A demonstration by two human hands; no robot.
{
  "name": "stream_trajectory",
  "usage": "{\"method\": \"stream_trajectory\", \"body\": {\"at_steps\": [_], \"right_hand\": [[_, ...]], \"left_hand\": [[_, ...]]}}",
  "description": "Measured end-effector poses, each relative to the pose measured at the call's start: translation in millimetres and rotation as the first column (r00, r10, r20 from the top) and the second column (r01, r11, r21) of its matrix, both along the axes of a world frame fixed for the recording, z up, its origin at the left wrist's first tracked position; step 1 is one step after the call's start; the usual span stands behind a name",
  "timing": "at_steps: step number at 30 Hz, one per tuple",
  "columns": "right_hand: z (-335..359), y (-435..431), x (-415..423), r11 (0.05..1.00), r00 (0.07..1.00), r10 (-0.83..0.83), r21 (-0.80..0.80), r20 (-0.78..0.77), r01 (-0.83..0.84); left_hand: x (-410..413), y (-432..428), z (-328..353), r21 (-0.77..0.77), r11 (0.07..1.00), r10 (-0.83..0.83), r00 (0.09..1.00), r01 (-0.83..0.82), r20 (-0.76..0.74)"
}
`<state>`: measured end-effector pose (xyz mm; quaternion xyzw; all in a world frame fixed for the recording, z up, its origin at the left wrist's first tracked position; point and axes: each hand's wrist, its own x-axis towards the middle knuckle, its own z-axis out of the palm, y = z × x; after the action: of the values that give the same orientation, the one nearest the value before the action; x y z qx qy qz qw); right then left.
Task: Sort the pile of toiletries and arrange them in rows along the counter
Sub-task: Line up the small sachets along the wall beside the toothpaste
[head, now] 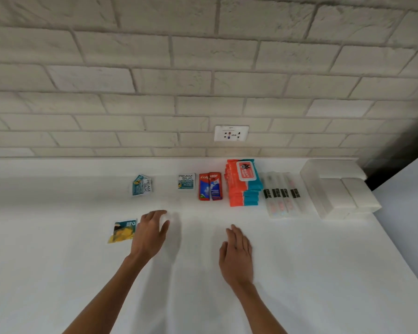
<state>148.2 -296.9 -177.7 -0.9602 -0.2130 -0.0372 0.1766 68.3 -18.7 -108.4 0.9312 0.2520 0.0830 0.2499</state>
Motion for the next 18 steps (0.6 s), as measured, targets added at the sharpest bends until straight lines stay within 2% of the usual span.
{"method": "stream_trajectory", "body": {"at_steps": [5,9,13,18], "right_hand": [[-0.1,27.0,-38.3,0.996,0.997,-0.08,0.032,-0.014,0.081],[2.0,49.6,-68.4,0.993,0.994,-0.105,0.044,-0.031,0.107],[1.5,67.6,-92.0,0.992,0.993,-0.115,0.044,-0.034,0.117],[-2.4,84.0,-112.0,0.989,0.991,-0.134,0.053,-0.026,0.135]], "left_hand": [[-69.0,51.8,-1.9,0.001,0.997,0.075,0.997,-0.075,0.003],[-94.9,93.0,-1.4,0.034,0.999,0.032,0.999,-0.031,-0.04],[-107.4,124.4,-7.5,0.077,0.995,-0.062,0.995,0.068,-0.08],[-114.4,151.1,-23.9,0.149,0.94,-0.294,0.95,0.307,-0.103]]}}
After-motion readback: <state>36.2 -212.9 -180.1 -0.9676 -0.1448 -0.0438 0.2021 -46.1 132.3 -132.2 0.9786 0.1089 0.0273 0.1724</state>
